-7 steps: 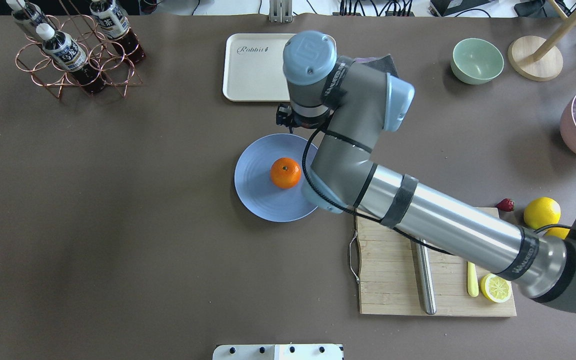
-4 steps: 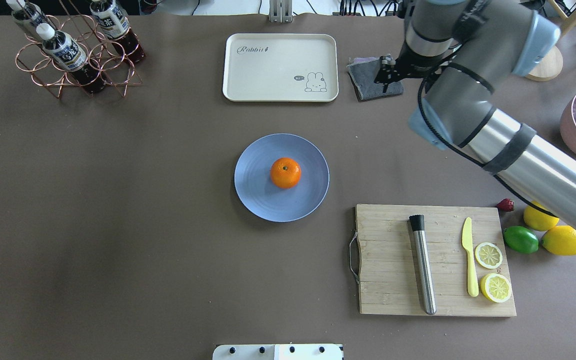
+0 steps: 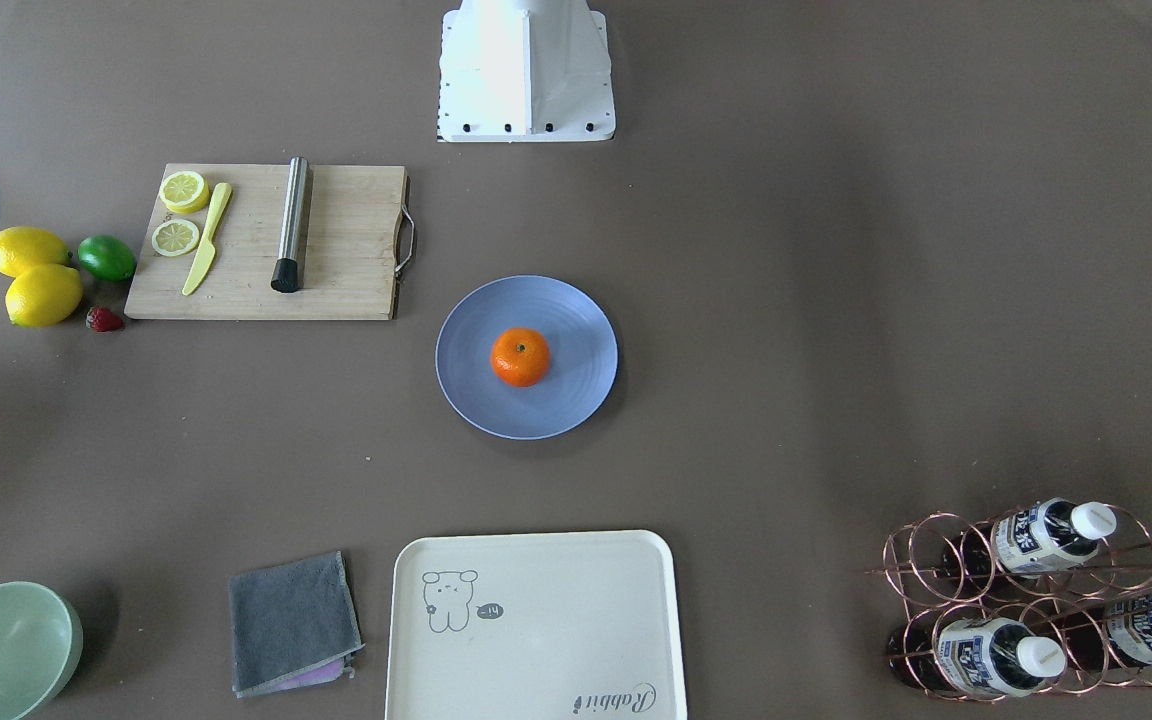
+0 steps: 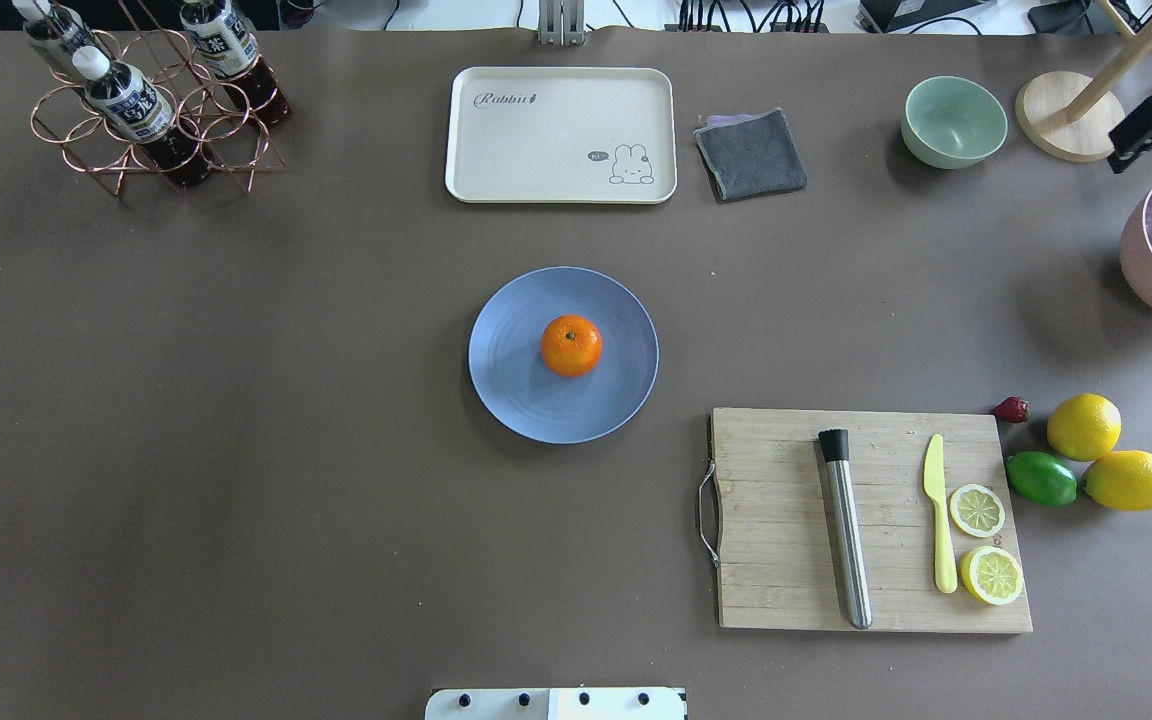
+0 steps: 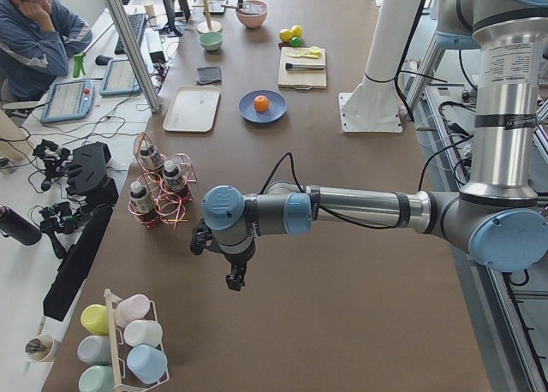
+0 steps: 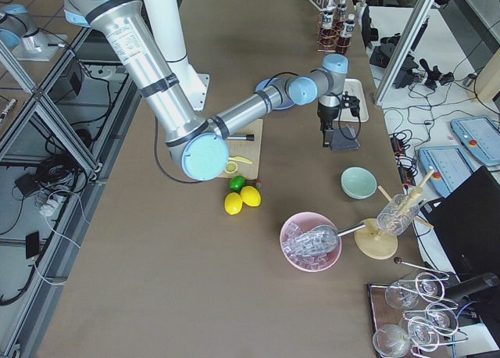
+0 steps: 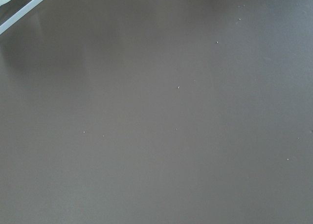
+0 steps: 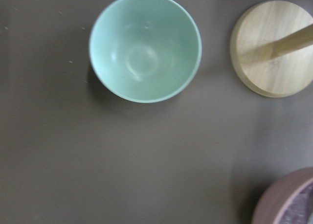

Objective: Pick orange to plate

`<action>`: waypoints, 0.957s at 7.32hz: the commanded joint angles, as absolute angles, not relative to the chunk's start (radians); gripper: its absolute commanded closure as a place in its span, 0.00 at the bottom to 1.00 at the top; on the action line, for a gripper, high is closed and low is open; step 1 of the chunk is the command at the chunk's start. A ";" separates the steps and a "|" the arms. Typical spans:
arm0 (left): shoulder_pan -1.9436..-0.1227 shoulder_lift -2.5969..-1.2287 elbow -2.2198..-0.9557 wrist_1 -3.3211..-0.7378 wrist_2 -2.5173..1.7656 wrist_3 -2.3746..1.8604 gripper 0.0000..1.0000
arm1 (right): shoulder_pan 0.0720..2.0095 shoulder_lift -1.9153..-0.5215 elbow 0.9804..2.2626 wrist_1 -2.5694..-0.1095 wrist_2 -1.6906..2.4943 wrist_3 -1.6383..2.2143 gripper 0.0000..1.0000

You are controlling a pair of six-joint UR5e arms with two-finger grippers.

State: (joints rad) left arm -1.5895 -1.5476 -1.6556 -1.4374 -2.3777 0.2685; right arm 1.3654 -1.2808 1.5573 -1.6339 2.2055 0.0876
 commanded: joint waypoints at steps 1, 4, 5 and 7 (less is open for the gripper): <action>-1.589 -1.549 -1.657 -1.437 -2.379 0.268 0.02 | 1.511 -1.412 1.539 -1.629 2.267 -0.104 0.00; -1.589 -1.548 -1.658 -1.437 -2.379 0.268 0.02 | 1.658 -1.540 1.535 -1.618 2.310 -0.104 0.00; -1.589 -1.549 -1.660 -1.437 -2.379 0.268 0.02 | 1.663 -1.537 1.534 -1.620 2.300 -0.097 0.00; -1.589 -1.548 -1.666 -1.439 -2.379 0.268 0.02 | 1.663 -1.542 1.526 -1.621 2.302 -0.091 0.00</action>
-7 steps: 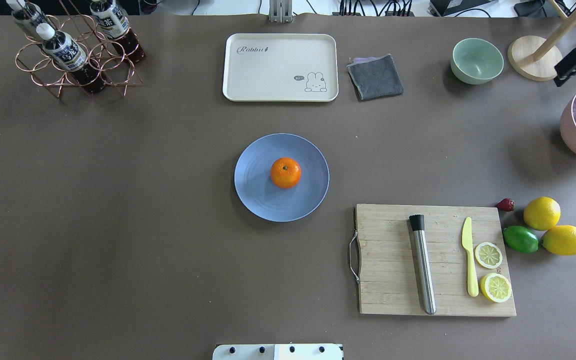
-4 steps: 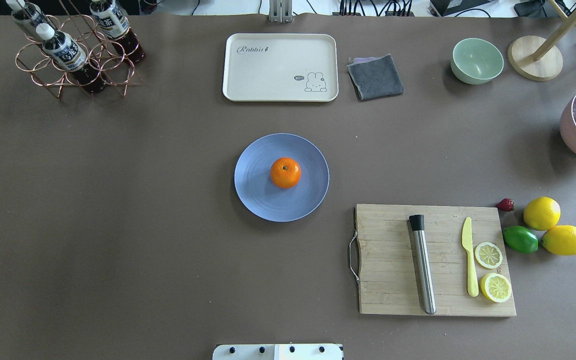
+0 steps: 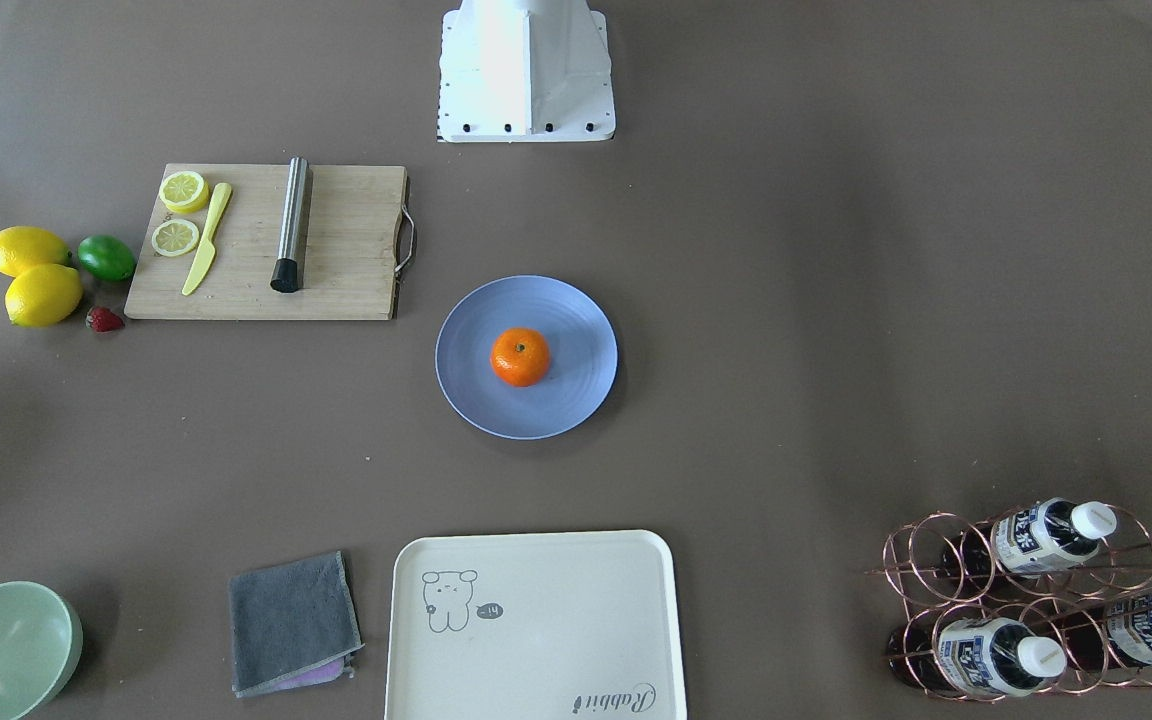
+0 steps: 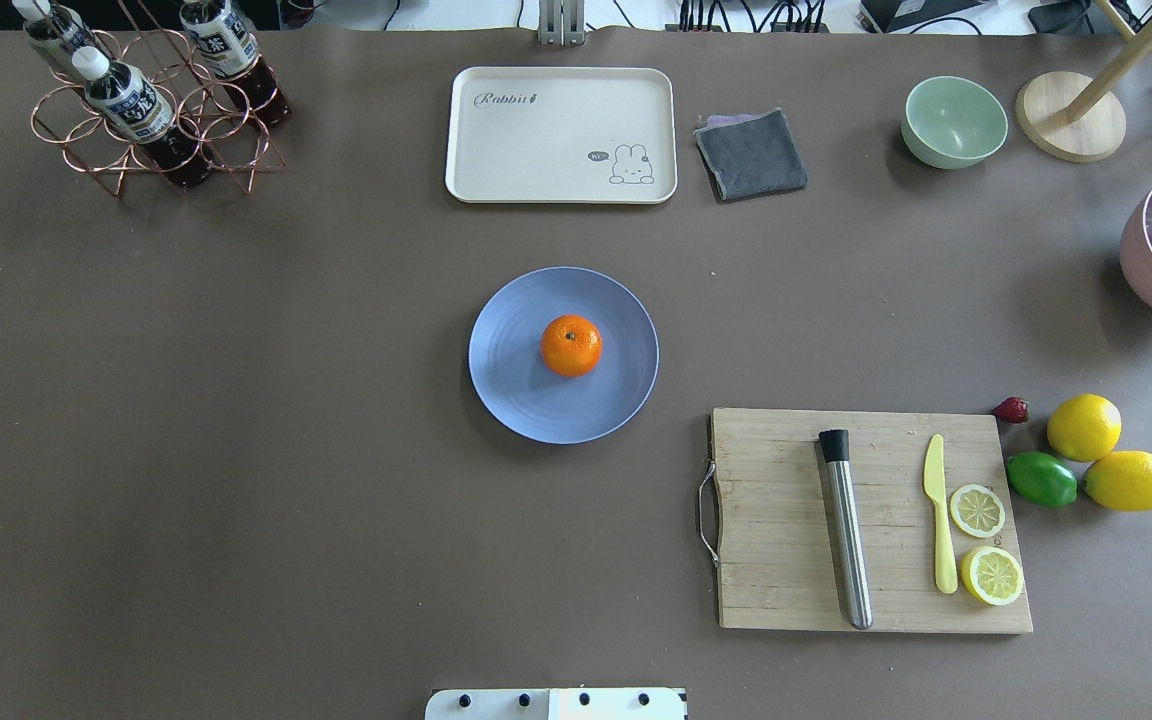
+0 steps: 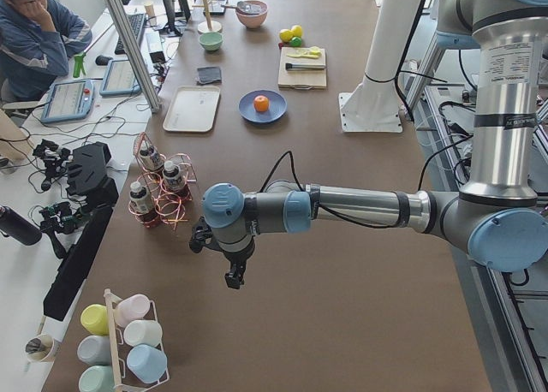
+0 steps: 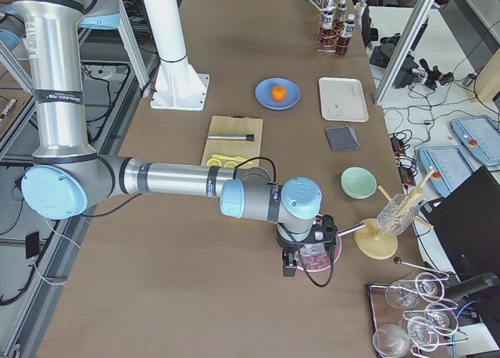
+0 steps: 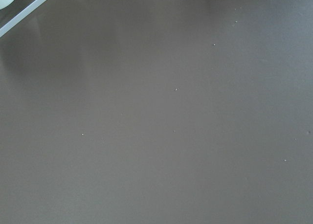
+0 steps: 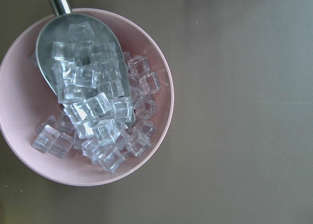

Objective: Pick orange to plate

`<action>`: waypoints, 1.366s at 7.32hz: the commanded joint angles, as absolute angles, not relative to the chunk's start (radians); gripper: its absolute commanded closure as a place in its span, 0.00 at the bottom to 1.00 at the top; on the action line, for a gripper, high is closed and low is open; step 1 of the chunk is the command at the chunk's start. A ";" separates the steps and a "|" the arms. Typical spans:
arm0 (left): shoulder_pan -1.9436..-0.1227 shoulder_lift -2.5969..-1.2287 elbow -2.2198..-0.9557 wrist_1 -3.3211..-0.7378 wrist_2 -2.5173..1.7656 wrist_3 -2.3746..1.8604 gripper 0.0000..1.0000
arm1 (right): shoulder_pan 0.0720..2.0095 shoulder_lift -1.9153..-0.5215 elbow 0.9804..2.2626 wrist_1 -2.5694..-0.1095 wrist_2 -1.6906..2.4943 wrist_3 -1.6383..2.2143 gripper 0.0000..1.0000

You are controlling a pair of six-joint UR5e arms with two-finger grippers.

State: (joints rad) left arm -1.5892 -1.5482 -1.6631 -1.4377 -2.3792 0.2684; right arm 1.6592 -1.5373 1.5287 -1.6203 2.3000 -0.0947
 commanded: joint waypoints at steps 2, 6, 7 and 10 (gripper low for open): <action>-1.588 -1.549 -1.651 -1.437 -2.376 0.259 0.02 | 1.663 -1.539 1.540 -1.621 2.312 -0.087 0.00; -1.591 -1.557 -1.657 -1.436 -2.367 0.259 0.02 | 1.661 -1.535 1.542 -1.620 2.353 -0.052 0.00; -1.591 -1.555 -1.657 -1.436 -2.367 0.259 0.02 | 1.661 -1.537 1.542 -1.620 2.353 -0.052 0.00; -1.591 -1.552 -1.657 -1.436 -2.367 0.259 0.02 | 1.661 -1.539 1.543 -1.618 2.355 -0.055 0.00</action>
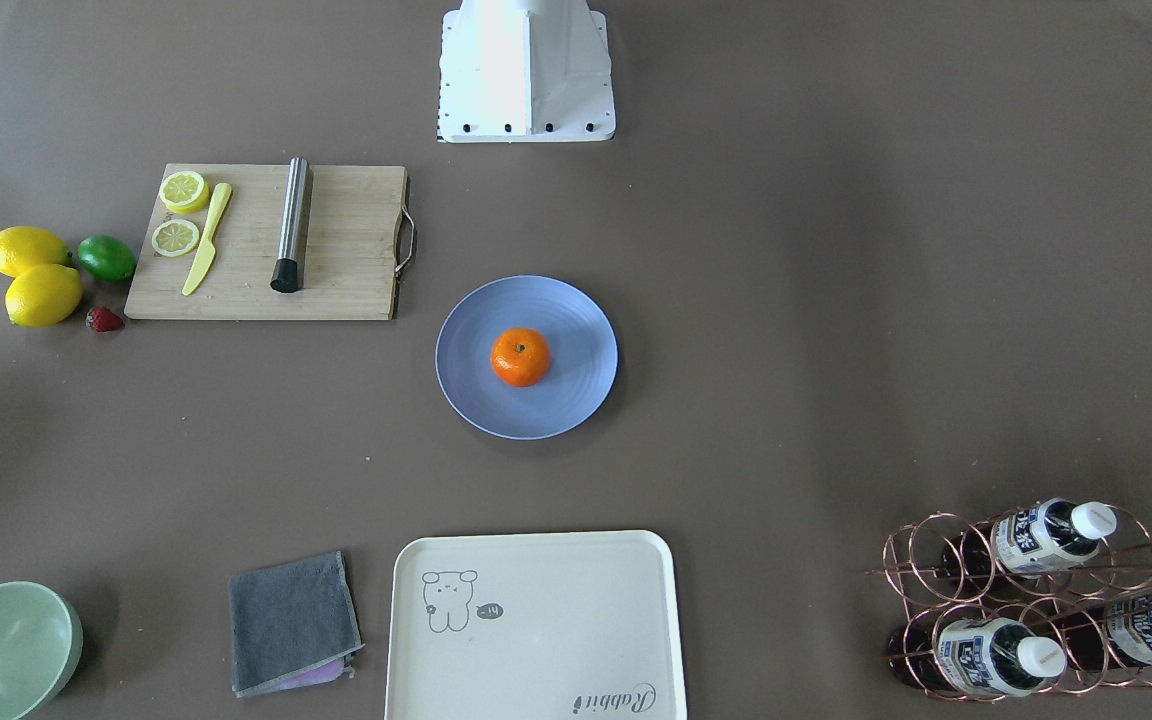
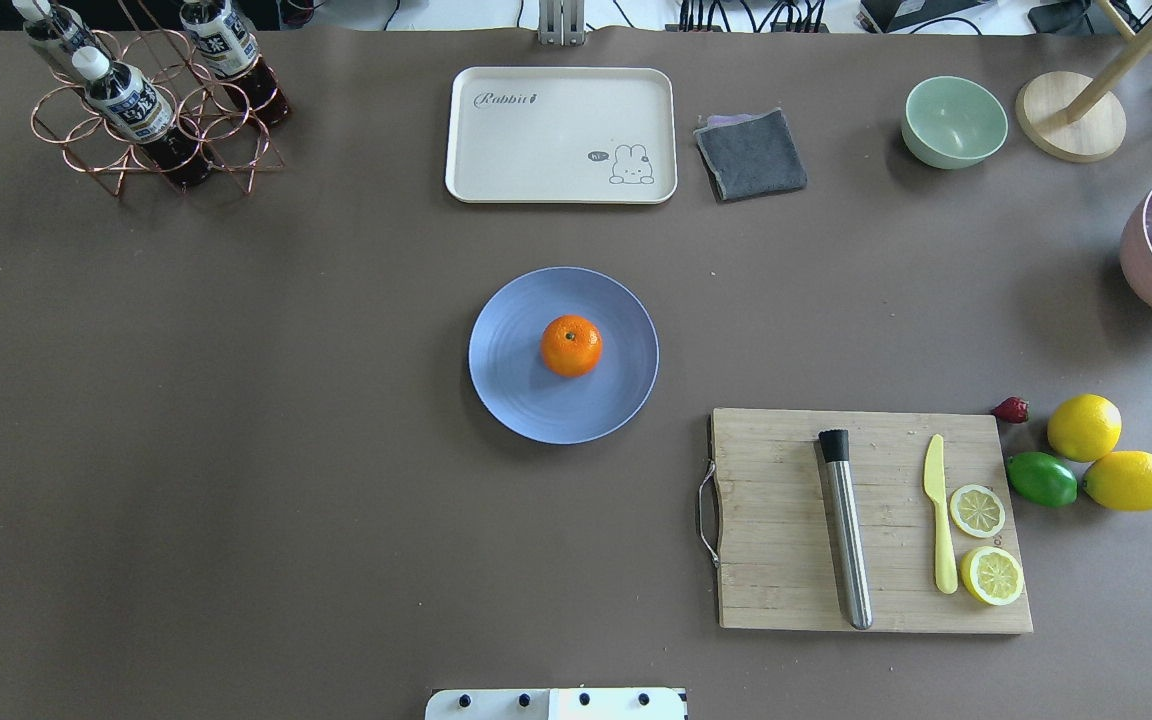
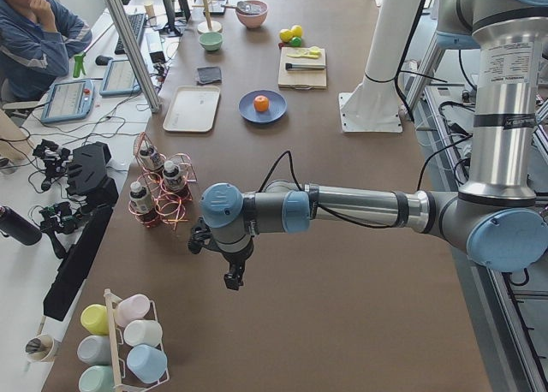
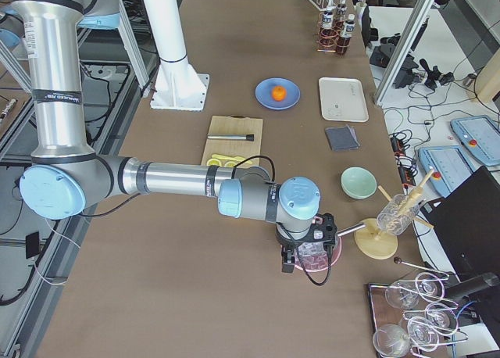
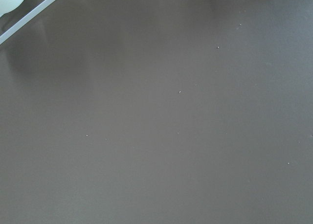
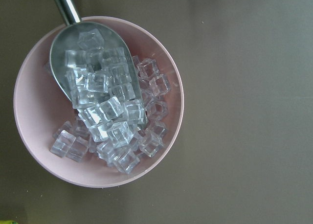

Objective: Pick orange to plate

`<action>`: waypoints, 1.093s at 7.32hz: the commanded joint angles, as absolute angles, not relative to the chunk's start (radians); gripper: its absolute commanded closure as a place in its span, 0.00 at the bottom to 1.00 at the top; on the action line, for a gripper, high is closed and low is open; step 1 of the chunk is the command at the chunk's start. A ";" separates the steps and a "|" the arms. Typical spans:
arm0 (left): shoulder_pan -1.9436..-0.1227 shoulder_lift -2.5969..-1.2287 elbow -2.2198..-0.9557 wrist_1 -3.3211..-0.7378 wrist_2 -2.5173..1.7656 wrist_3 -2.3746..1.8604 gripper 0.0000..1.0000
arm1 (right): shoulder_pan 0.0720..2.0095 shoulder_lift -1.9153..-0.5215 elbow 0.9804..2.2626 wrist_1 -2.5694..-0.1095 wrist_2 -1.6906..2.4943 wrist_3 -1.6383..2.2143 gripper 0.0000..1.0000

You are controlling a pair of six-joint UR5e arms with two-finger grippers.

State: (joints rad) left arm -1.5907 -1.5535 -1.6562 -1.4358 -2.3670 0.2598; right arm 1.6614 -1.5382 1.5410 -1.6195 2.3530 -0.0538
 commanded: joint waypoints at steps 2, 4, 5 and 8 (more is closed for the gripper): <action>-1.591 -1.548 -1.658 -1.436 -2.365 0.261 0.02 | 1.658 -1.548 1.558 -1.618 2.356 -0.064 0.00; -1.591 -1.548 -1.658 -1.437 -2.365 0.265 0.02 | 1.638 -1.548 1.563 -1.618 2.355 -0.066 0.00; -1.591 -1.549 -1.657 -1.436 -2.365 0.265 0.02 | 1.632 -1.548 1.563 -1.618 2.355 -0.066 0.00; -1.591 -1.549 -1.657 -1.436 -2.365 0.264 0.02 | 1.626 -1.548 1.563 -1.618 2.355 -0.066 0.00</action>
